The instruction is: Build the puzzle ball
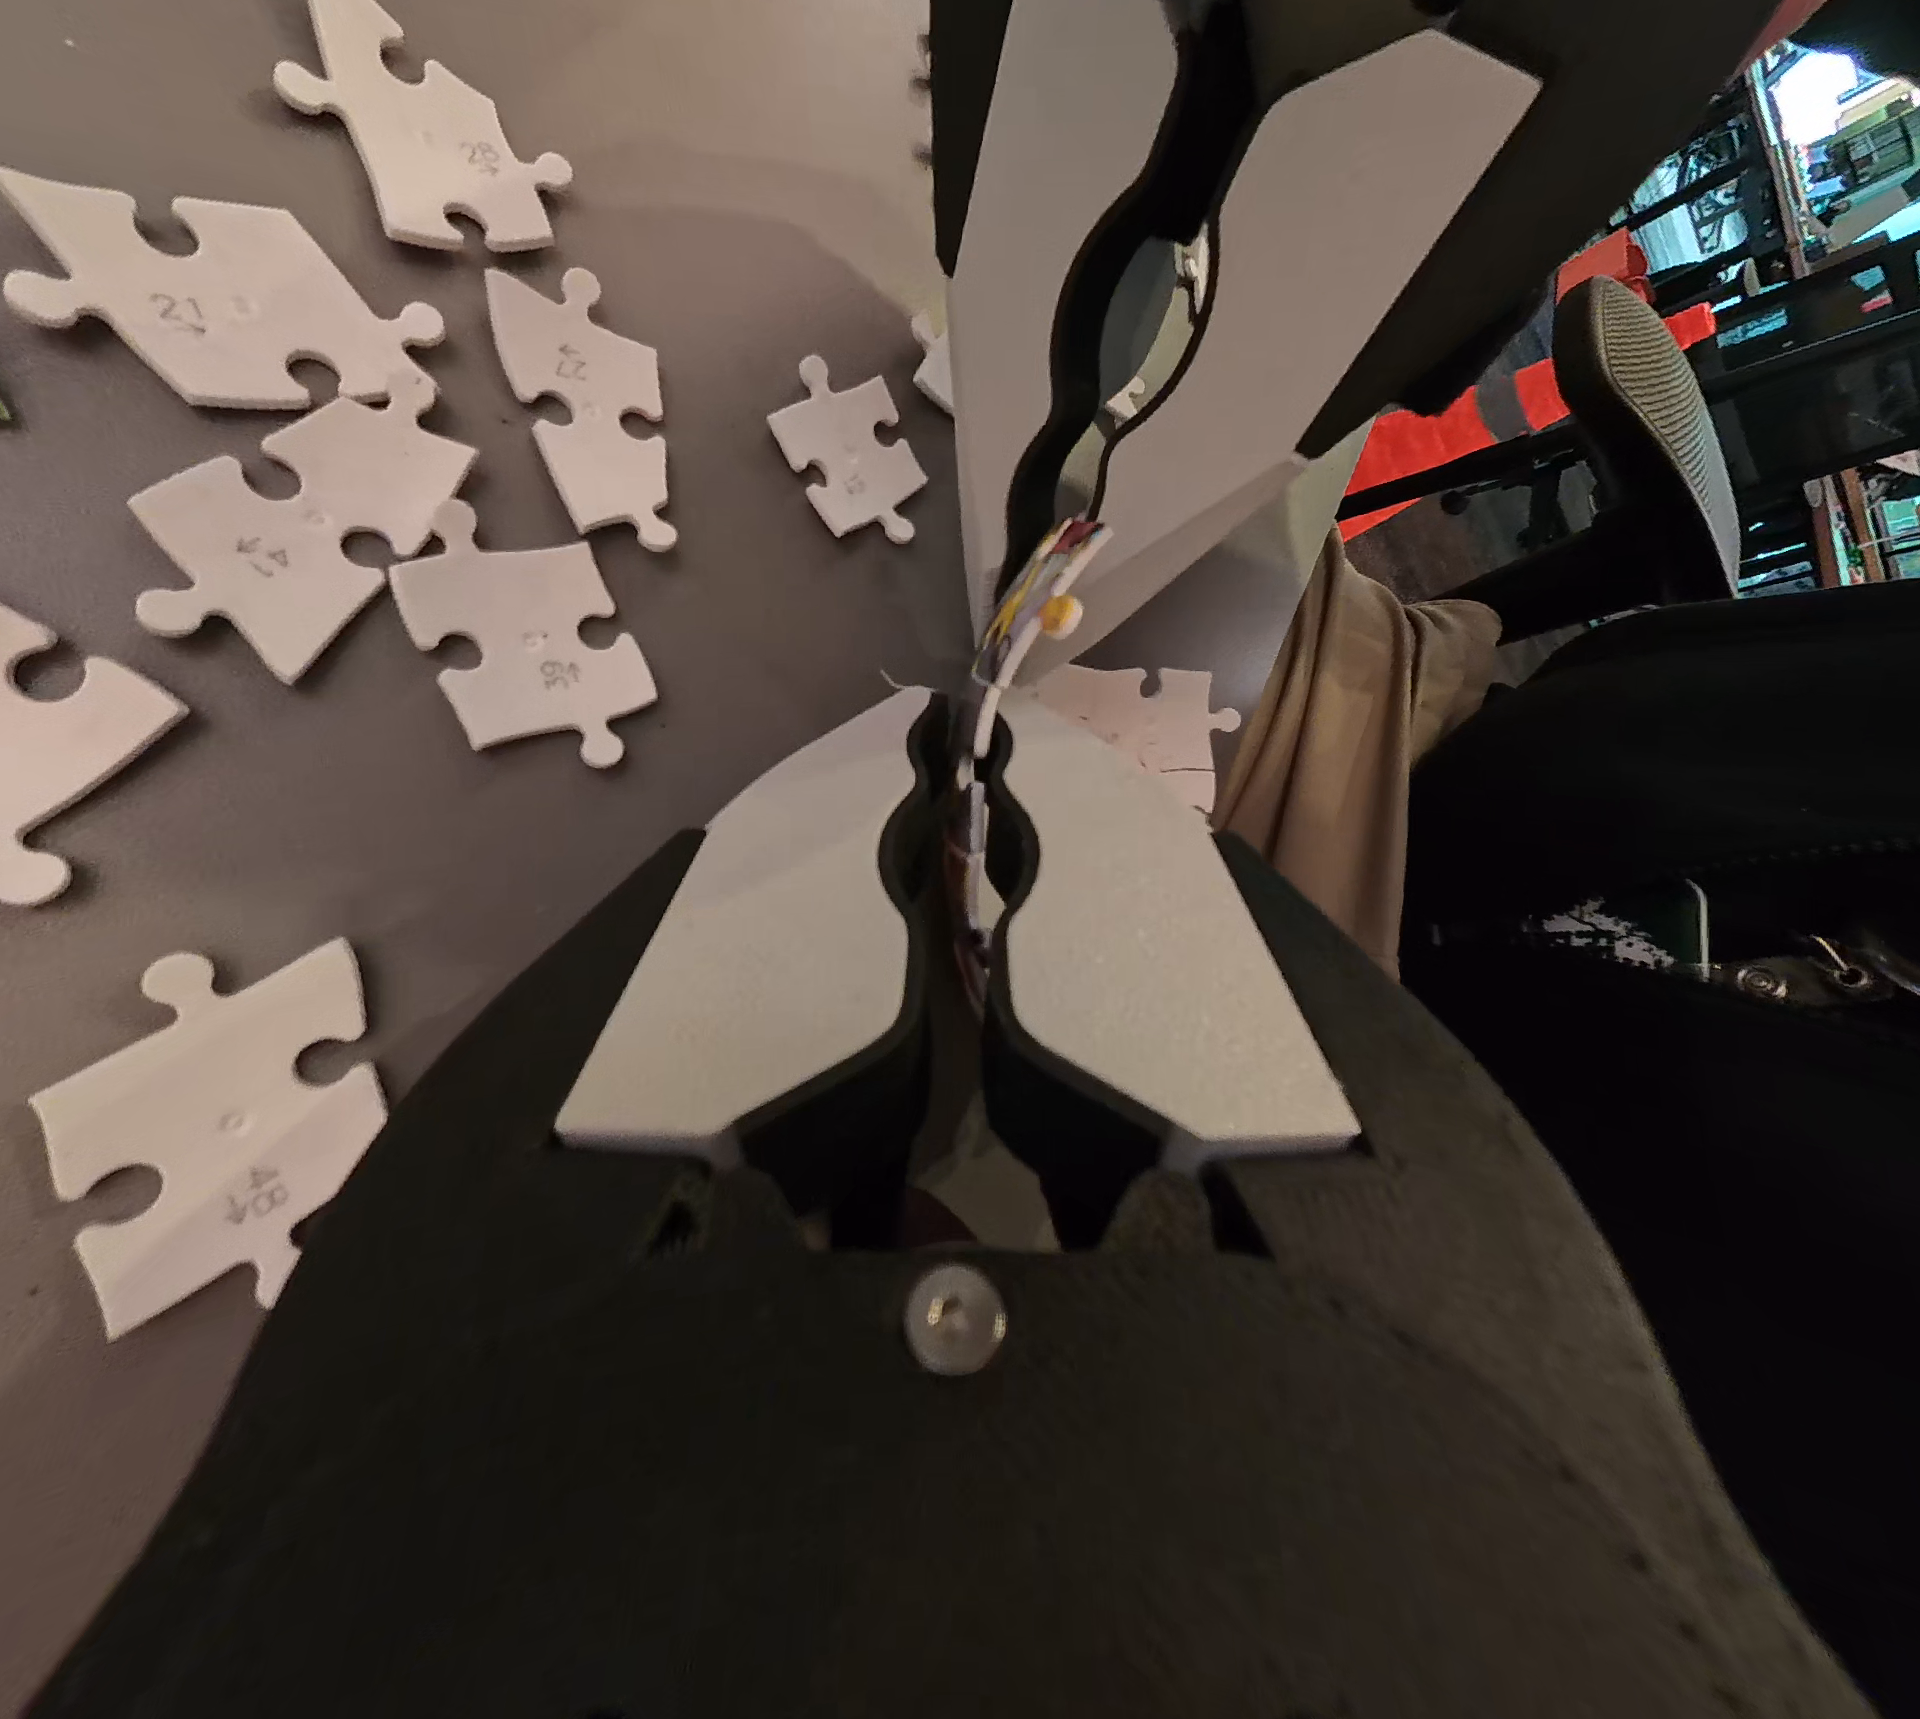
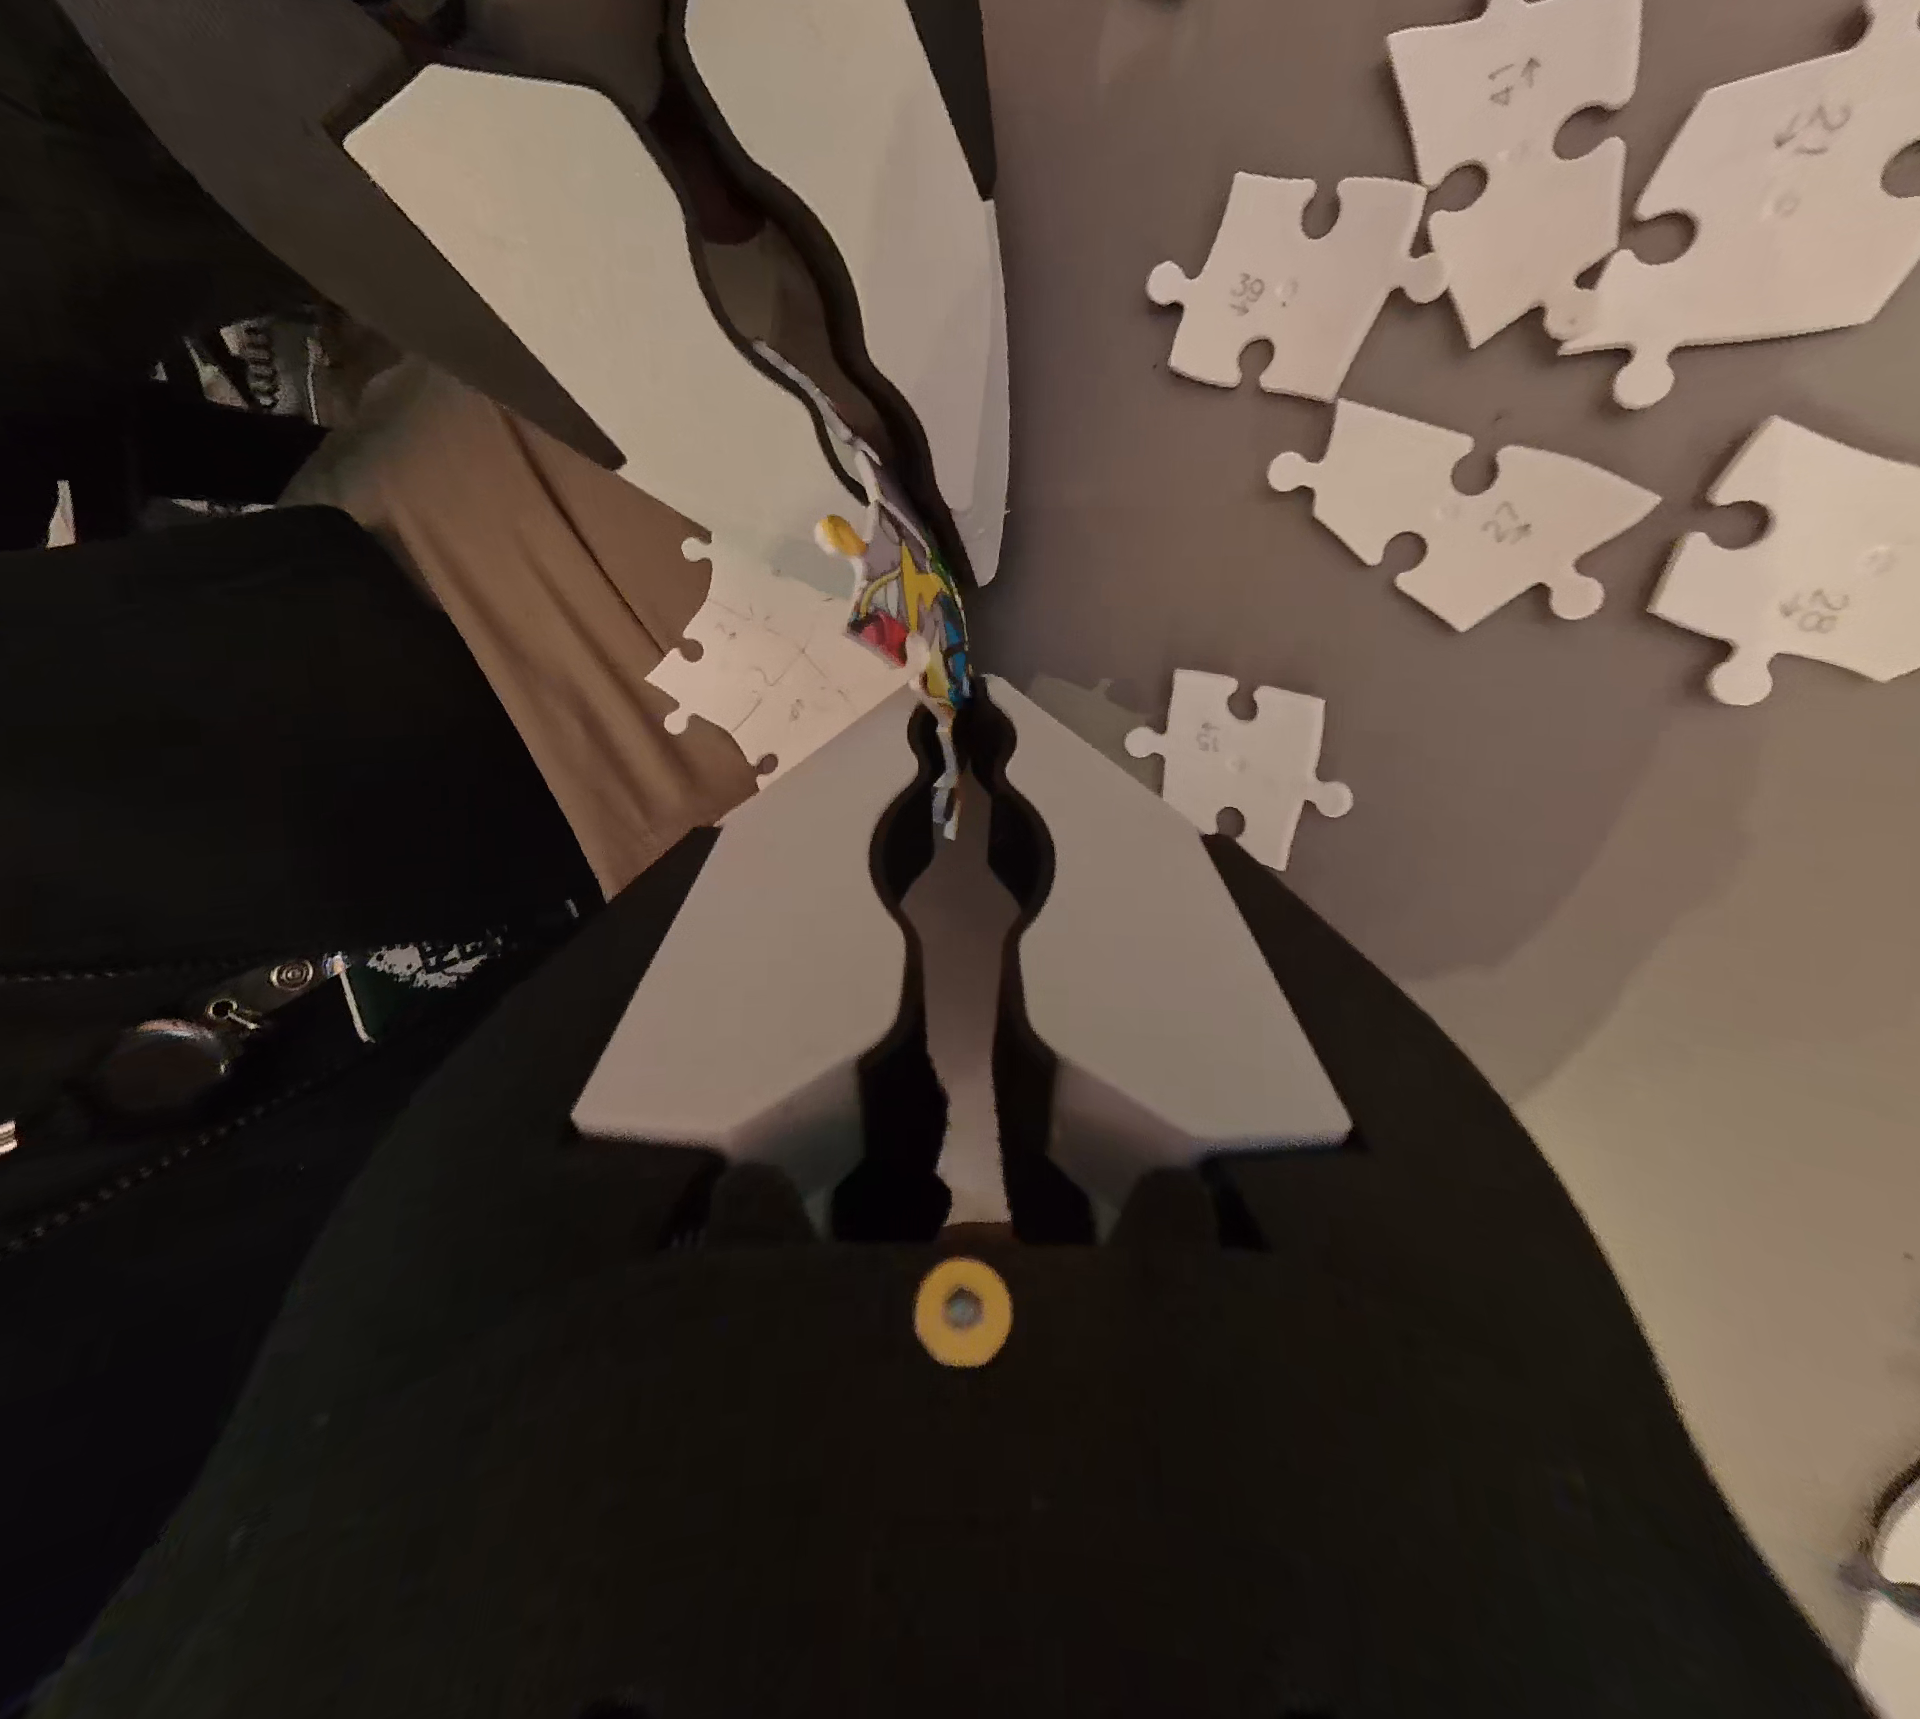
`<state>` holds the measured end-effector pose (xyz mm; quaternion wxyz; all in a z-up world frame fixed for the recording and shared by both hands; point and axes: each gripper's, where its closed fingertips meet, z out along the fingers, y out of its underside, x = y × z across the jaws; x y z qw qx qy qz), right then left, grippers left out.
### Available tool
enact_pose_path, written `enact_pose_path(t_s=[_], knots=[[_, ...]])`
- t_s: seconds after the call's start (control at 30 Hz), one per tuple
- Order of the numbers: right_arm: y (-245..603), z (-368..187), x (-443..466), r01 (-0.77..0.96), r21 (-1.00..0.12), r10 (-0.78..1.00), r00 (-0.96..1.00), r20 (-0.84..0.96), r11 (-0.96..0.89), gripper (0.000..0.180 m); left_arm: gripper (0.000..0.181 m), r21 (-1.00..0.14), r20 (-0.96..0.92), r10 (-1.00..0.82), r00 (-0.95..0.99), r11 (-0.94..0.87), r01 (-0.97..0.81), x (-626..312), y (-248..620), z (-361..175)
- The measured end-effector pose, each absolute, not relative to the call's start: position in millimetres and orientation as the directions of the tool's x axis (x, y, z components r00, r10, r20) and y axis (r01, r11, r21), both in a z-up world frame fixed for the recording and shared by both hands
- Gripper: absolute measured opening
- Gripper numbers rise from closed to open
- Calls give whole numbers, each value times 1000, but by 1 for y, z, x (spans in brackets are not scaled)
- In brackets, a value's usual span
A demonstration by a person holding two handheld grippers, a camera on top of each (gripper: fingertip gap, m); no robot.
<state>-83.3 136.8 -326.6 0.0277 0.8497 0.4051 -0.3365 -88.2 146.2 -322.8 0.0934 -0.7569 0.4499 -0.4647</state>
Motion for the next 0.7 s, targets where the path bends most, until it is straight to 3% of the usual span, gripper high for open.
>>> enact_pose_path(t_s=[0.33,0.7], knots=[[138,-329,-83,634,-191,595,517,-615,-749,0,4,-548,626,-759,179,-592,-591,-87,148,-325],[141,-330,-86,635,-247,636,505,-584,-732,9,5,-548,634,-753,176,-598,-585,-88,148,-325]])
